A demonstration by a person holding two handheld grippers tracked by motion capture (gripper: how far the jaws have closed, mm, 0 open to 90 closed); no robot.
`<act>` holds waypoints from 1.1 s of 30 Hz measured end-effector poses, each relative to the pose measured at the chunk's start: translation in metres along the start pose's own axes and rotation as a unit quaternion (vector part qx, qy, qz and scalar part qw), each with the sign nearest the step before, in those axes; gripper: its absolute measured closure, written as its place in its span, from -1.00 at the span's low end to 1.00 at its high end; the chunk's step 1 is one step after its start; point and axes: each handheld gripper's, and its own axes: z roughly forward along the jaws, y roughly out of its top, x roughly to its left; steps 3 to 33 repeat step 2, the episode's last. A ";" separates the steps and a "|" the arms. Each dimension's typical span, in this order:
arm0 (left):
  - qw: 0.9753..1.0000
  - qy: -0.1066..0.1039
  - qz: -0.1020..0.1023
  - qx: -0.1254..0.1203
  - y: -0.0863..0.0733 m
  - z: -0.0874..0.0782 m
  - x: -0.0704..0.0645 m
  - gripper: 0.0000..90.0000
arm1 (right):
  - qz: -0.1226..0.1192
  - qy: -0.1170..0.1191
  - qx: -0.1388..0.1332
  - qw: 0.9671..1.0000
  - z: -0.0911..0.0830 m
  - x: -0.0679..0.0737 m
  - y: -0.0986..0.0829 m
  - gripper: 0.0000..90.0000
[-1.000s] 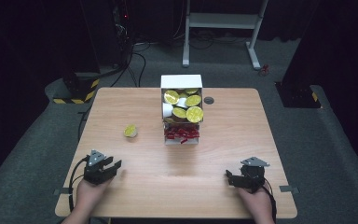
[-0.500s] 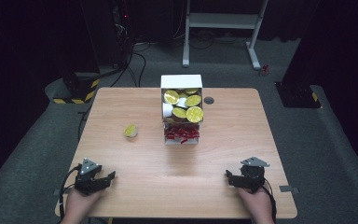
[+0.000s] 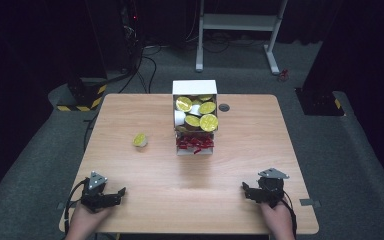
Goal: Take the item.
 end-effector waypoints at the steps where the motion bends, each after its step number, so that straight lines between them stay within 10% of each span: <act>1: 1.000 0.000 -0.002 0.000 0.000 0.000 0.000 -0.77 | -0.002 0.000 0.000 1.000 0.000 0.000 0.000 -0.79; 33: 1.000 0.001 -0.003 0.000 0.000 0.000 0.000 -0.77 | -0.002 -0.001 0.000 1.000 0.000 0.000 0.000 -0.79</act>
